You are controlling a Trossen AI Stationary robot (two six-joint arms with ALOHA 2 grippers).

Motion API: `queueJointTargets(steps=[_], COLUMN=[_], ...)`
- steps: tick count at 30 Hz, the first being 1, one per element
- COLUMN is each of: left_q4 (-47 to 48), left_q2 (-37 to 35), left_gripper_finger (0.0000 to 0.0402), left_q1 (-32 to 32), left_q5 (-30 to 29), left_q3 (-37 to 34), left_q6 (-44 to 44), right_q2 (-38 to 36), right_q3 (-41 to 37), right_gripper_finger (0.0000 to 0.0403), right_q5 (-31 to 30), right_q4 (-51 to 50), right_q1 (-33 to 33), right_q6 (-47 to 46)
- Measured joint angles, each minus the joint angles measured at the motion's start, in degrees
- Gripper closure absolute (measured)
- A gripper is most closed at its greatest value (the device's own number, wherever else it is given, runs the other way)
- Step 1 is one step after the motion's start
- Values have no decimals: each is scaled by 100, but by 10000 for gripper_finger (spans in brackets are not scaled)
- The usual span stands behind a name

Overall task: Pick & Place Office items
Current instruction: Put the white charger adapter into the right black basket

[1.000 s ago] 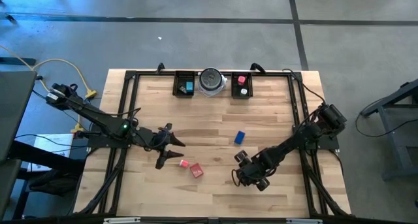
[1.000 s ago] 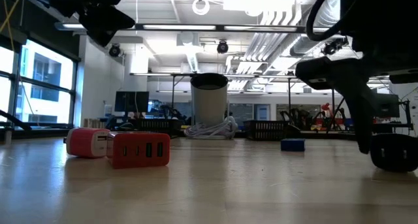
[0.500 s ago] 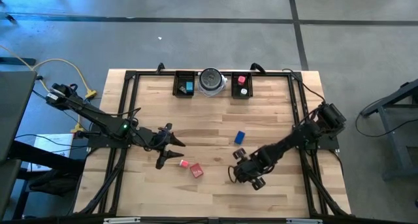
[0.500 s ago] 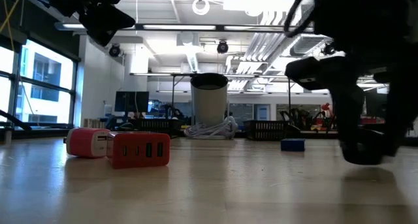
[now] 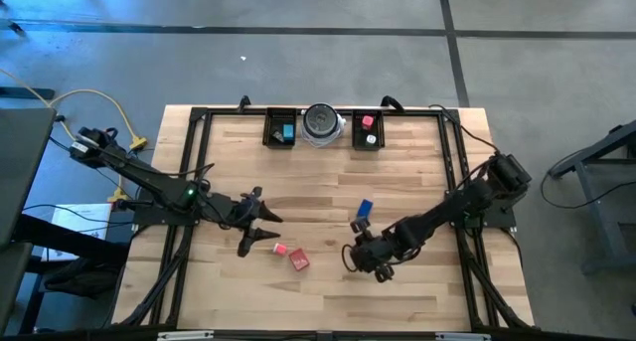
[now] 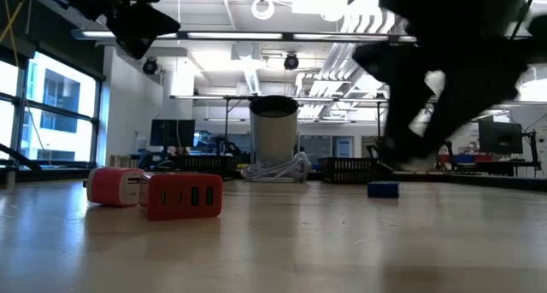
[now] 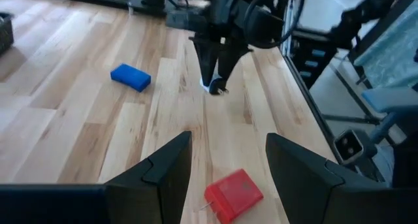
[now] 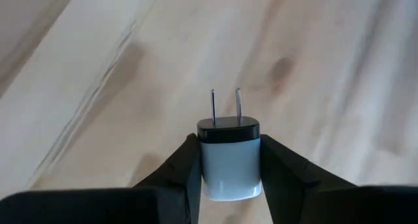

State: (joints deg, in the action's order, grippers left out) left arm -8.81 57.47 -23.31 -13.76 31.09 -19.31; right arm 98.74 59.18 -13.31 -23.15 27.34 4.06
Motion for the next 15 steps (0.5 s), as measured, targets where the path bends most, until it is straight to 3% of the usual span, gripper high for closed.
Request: queueJointTargets(steps=[8, 15], left_q4=[-701, -1533], left_q2=[0, 4], left_gripper_finger=[210, 210], left_q1=[241, 474], left_q5=[-10, -33], left_q3=[-2, -2], left_q6=[-8, -527], right_q2=[-583, -763], right_q3=[440, 510], right_gripper_finger=[292, 292], right_q5=[-1153, -2210], right_q4=[258, 1397], right_q1=[-49, -67], right_q6=[424, 1472])
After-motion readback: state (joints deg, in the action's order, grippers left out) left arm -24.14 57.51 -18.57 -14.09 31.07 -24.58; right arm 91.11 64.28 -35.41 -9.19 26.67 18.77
